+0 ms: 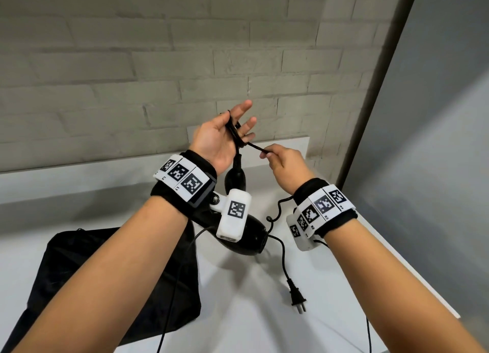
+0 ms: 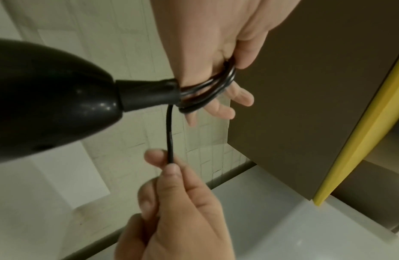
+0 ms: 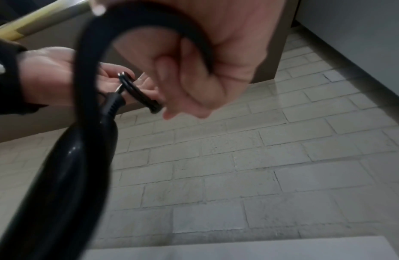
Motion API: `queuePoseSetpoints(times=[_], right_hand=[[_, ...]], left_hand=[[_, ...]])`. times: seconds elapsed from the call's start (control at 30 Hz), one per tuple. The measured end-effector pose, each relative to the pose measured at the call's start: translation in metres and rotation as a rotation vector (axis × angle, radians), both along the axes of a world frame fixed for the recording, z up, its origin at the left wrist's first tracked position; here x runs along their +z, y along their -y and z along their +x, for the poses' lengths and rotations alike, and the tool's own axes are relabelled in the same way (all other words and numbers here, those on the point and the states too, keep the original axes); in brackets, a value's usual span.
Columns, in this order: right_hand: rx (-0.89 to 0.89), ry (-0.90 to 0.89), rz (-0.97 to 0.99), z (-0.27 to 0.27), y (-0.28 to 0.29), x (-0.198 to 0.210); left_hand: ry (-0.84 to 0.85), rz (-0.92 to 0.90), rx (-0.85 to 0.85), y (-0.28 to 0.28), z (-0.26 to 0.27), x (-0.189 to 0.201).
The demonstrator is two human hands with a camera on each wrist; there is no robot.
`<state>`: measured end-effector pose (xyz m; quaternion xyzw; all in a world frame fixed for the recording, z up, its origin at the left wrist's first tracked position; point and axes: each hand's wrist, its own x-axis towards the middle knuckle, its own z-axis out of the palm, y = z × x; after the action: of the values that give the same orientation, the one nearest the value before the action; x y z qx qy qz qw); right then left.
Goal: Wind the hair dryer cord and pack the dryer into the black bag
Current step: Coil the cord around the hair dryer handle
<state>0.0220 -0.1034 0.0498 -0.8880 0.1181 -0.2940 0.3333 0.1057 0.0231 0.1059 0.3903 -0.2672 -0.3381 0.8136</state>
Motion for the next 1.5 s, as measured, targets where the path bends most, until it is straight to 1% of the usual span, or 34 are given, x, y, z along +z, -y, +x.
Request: queuePoseSetpoints(times=[0.1,0.13,0.2,0.27,0.33,0.4,0.57,0.63,0.77,0.8,0.87,0.93,1.0,1.1,1.23,1.3,1.37,1.5], right_hand=[[-0.195,0.037,0.06,0.006,0.005,-0.001],[-0.233,0.053,0.093,0.007,0.006,0.0],[-0.258,0.084,0.134,0.008,0.008,0.001],[-0.265,0.111,0.121,0.007,0.008,0.0],[-0.259,0.136,0.102,0.006,0.007,-0.002],[-0.215,0.142,0.094,0.006,0.005,-0.005],[-0.038,0.045,0.053,0.0,-0.002,-0.008],[-0.031,0.027,0.048,0.0,-0.003,-0.008],[-0.139,0.089,0.047,0.001,-0.002,-0.006],[-0.126,0.094,0.038,0.0,-0.003,-0.004],[-0.033,0.053,-0.011,-0.002,-0.01,0.001],[0.052,-0.007,-0.057,-0.004,-0.016,0.005],[0.078,-0.02,-0.051,-0.005,-0.018,0.008],[0.102,-0.031,-0.041,-0.005,-0.023,0.014],[0.142,-0.058,-0.076,-0.003,-0.03,0.019],[0.182,-0.059,-0.09,-0.002,-0.031,0.02],[0.203,-0.024,-0.136,-0.003,-0.03,0.024],[0.241,0.112,-0.236,-0.005,-0.025,0.035]], left_hand=[[-0.065,0.0,-0.055,-0.004,-0.003,-0.002],[-0.088,-0.008,-0.084,-0.005,-0.004,-0.003],[-0.119,-0.018,-0.109,-0.005,-0.004,-0.004],[-0.128,-0.019,-0.1,-0.005,-0.003,-0.003],[-0.124,-0.019,-0.083,-0.004,-0.005,-0.002],[-0.113,-0.023,-0.05,-0.003,-0.009,0.001],[-0.077,-0.012,0.039,0.0,-0.002,0.003],[-0.042,0.022,0.077,0.002,0.002,0.002],[0.045,0.081,0.157,0.007,0.002,-0.005],[0.055,0.087,0.182,0.009,0.001,-0.005],[0.089,0.109,0.26,0.012,0.0,-0.006],[0.184,0.157,0.319,0.013,-0.004,-0.006],[0.28,0.218,0.362,0.013,-0.005,-0.006],[0.374,0.257,0.413,0.013,-0.006,-0.008],[0.534,0.353,0.445,0.016,-0.003,-0.013],[0.618,0.402,0.431,0.016,-0.001,-0.016],[0.633,0.387,0.379,0.015,-0.001,-0.017],[0.597,0.332,0.317,0.012,-0.005,-0.014]])
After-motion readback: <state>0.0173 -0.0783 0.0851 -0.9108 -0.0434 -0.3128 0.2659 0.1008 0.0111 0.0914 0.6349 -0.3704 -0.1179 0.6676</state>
